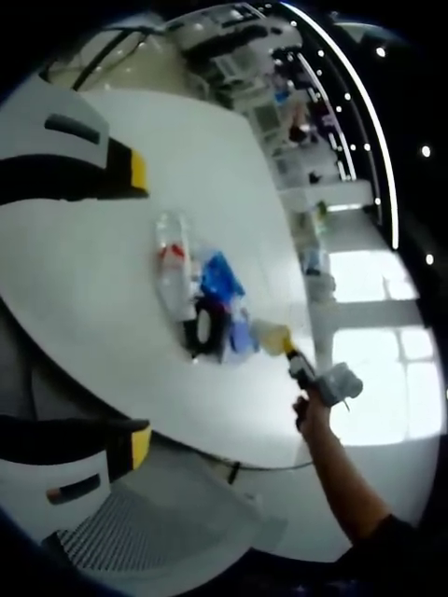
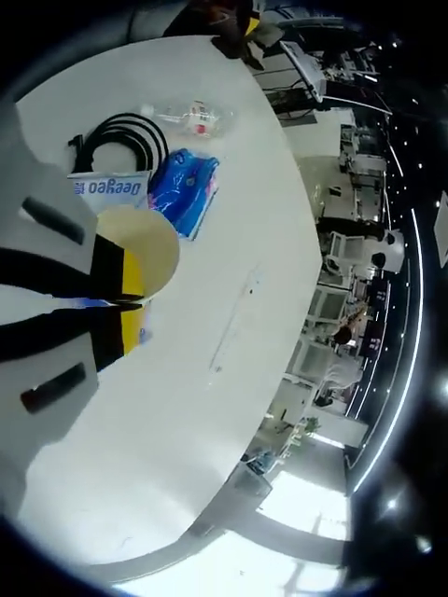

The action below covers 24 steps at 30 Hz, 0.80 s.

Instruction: Arrange the tabletop items into an orderly group along one side of the table until the central work area is clear of visible clutter.

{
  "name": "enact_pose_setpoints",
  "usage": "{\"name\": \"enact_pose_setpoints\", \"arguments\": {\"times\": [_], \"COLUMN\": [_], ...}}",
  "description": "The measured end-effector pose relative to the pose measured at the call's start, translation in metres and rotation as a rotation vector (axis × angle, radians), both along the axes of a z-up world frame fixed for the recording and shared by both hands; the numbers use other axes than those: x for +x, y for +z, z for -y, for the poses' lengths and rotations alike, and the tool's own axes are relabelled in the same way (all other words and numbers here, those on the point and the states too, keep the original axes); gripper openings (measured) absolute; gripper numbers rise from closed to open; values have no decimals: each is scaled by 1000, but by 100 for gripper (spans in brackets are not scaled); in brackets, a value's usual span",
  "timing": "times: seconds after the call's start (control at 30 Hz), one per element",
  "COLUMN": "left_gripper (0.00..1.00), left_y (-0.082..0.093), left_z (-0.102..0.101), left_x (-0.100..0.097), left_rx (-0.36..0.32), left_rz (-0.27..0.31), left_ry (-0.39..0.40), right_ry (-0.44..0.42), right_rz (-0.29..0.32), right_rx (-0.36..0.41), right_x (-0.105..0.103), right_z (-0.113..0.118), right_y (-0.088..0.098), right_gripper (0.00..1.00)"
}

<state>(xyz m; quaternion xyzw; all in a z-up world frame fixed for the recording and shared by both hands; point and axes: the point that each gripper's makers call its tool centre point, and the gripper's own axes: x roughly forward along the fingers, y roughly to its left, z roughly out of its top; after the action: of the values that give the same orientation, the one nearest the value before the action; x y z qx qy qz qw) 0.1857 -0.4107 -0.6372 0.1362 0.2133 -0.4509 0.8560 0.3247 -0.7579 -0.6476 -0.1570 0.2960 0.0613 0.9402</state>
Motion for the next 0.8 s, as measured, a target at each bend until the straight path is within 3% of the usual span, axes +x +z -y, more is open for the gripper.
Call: {"name": "enact_pose_setpoints", "arguments": {"times": [0.5, 0.8], "left_gripper": [94, 94], "left_y": [-3, -4], "left_z": [-1, -2], "left_x": [1, 2], "left_rx": [21, 31], "left_rz": [-1, -5], "left_ry": [8, 12], "right_ry": [-72, -108], "right_rz": [-37, -55], "right_rx": [-88, -131], "right_x": [-4, -2], "right_z": [49, 60], "right_y": [-17, -29], "right_gripper": [1, 1]}}
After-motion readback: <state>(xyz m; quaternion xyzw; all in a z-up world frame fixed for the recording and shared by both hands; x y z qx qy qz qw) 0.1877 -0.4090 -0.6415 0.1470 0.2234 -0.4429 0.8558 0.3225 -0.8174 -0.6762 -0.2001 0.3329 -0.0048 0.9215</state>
